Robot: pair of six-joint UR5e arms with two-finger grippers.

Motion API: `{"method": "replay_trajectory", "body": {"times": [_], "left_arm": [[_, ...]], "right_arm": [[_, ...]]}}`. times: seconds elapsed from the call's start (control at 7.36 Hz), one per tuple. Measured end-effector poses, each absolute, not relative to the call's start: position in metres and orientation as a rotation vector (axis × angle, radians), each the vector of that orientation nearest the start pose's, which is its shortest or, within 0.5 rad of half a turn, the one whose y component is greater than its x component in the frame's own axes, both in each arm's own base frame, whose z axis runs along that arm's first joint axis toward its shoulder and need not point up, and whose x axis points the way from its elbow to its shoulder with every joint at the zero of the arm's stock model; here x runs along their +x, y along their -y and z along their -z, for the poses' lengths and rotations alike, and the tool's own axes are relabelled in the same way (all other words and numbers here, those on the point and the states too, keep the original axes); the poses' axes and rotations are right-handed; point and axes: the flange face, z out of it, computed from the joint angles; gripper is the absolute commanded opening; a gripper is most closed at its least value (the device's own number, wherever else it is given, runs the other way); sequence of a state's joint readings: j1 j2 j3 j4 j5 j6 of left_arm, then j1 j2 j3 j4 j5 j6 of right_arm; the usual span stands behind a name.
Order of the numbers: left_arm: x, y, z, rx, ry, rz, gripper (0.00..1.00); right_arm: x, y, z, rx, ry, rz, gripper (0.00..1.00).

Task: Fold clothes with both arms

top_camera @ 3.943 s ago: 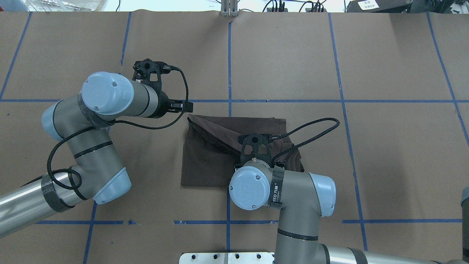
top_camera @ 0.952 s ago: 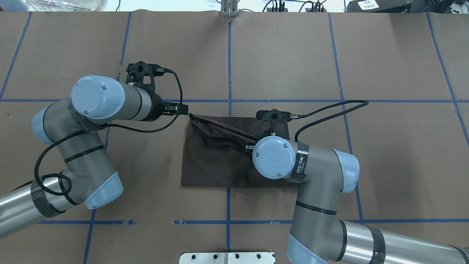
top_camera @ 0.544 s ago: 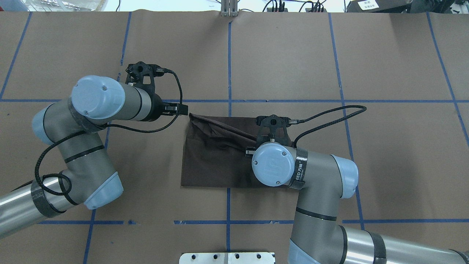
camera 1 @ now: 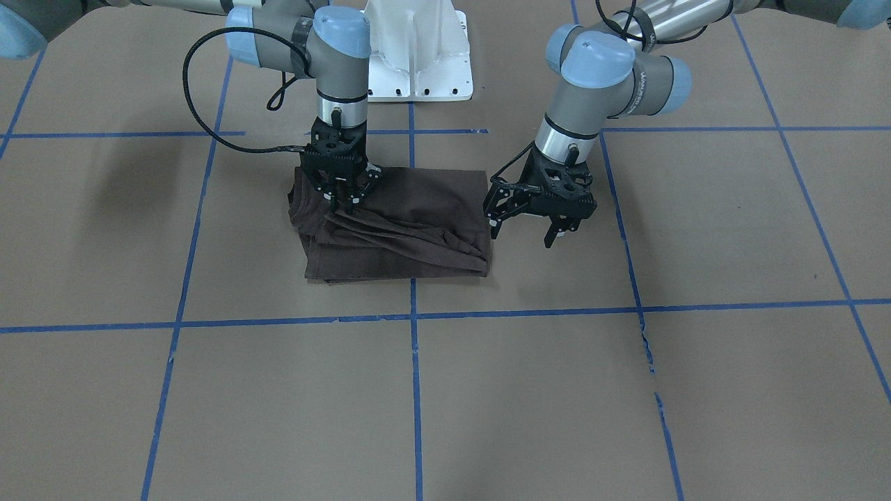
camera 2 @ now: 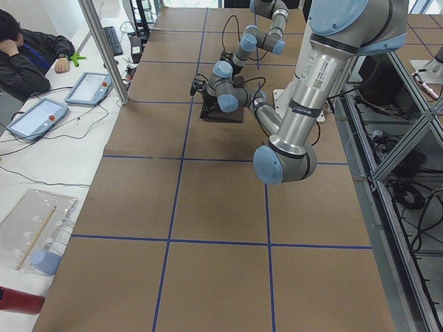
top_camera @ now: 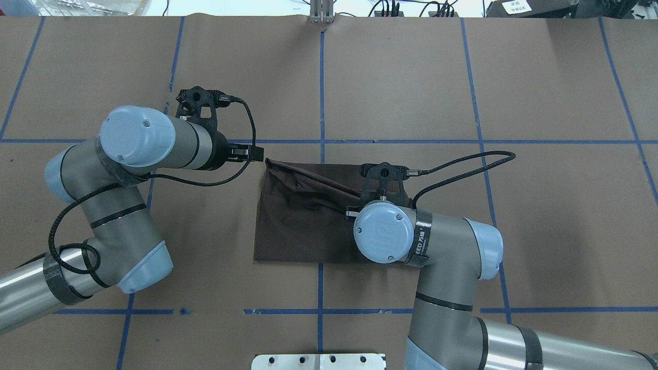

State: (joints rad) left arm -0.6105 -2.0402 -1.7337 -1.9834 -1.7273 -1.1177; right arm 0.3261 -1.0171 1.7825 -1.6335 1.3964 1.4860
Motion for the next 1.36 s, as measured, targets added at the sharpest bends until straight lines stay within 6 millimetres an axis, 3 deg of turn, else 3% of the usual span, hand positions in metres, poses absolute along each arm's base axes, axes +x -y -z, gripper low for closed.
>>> {"method": "replay_trajectory", "body": {"times": [0.41, 0.82, 1.09, 1.22, 1.36], "left_arm": [[0.458, 0.464, -0.276, 0.405, -0.968, 0.061, 1.00], [0.458, 0.464, -0.276, 0.404, -0.968, 0.061, 1.00], [0.459, 0.464, -0.277, 0.404, -0.967, 0.060, 1.00], [0.459, 0.464, -0.277, 0.403, -0.967, 0.060, 1.00], [0.459, 0.464, -0.277, 0.403, -0.967, 0.060, 1.00]], "right_arm": [[-0.560, 0.358, -0.261, 0.305, 0.657, -0.330, 0.00], [-0.539, 0.395, -0.261, 0.326, 0.642, -0.386, 0.00], [-0.535, 0.425, -0.264, 0.337, 0.616, -0.424, 0.00], [-0.539, 0.441, -0.264, 0.340, 0.600, -0.439, 0.22], [-0.542, 0.451, -0.266, 0.341, 0.585, -0.446, 0.99]]}}
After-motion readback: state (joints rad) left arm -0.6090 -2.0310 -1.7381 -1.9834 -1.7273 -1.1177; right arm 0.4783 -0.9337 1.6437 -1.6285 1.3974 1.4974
